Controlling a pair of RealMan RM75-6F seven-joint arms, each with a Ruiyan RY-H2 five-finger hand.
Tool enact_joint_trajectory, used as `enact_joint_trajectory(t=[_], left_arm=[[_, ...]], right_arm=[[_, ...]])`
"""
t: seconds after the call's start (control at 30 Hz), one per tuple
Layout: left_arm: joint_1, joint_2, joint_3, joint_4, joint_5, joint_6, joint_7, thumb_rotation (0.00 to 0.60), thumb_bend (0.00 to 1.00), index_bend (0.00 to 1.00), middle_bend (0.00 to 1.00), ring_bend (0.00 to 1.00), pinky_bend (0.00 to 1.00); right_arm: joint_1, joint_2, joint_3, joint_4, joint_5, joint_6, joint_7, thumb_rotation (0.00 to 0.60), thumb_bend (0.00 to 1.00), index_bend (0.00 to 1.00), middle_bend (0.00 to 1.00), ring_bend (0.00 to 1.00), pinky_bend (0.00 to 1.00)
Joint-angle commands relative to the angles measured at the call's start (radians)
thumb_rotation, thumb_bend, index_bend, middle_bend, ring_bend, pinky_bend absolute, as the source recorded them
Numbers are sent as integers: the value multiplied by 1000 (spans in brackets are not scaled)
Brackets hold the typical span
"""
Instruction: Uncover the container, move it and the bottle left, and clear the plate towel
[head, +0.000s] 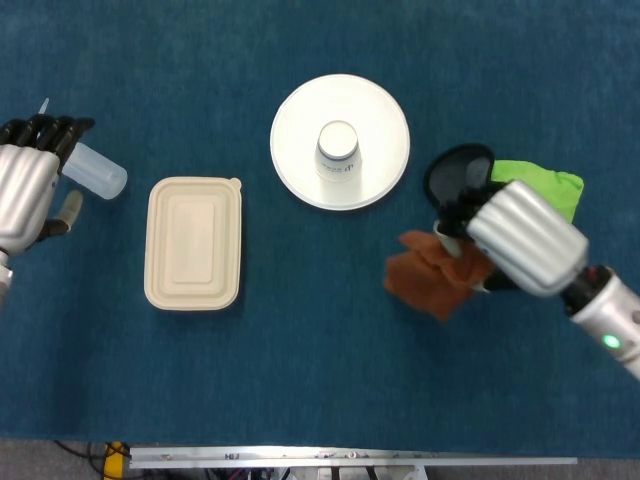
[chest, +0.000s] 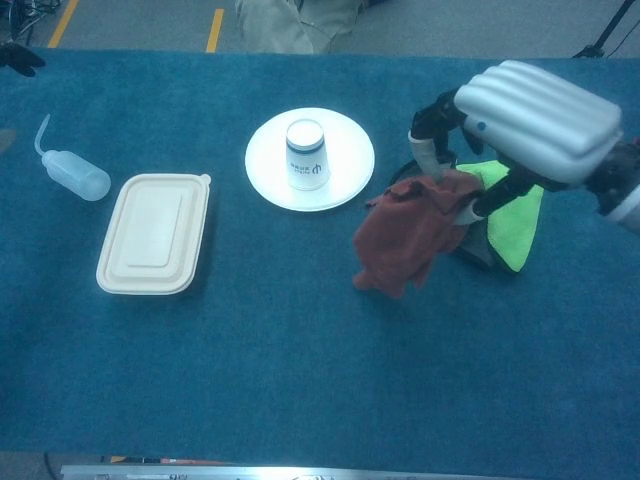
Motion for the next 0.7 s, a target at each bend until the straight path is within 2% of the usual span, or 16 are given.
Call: enact_joint_trajectory(t=[0.03, 0.27, 0.53, 0.6, 0.7], left_arm=[[1, 0, -1, -2, -2, 0, 5, 600, 408, 109, 178, 140, 182], [-3, -10, -6, 2, -15, -11, 15, 600, 408, 109, 176, 140, 183], [-13, -29, -12, 9, -23, -25, 26, 600, 408, 108, 170, 140, 183], [-15, -33, -13, 10, -26, -29, 27, 600, 408, 108, 166, 140, 183], [-16, -37, -13, 13, -26, -30, 30, 600, 408, 106, 164, 140, 182]], right_arm=[[-37, 47, -38, -16, -67, 31, 63, 600, 75, 657, 578, 501, 627], [-79, 116, -90, -11, -162, 42, 116, 600, 74, 657, 578, 501, 627], [-88, 156, -145, 15, -226, -49, 122, 600, 75, 648, 569, 485, 627], [-81, 157, -152, 16, -217, -103, 99, 600, 76, 580, 525, 441, 605], [-71, 154, -150, 6, -194, -176, 50, 600, 76, 386, 409, 338, 501]])
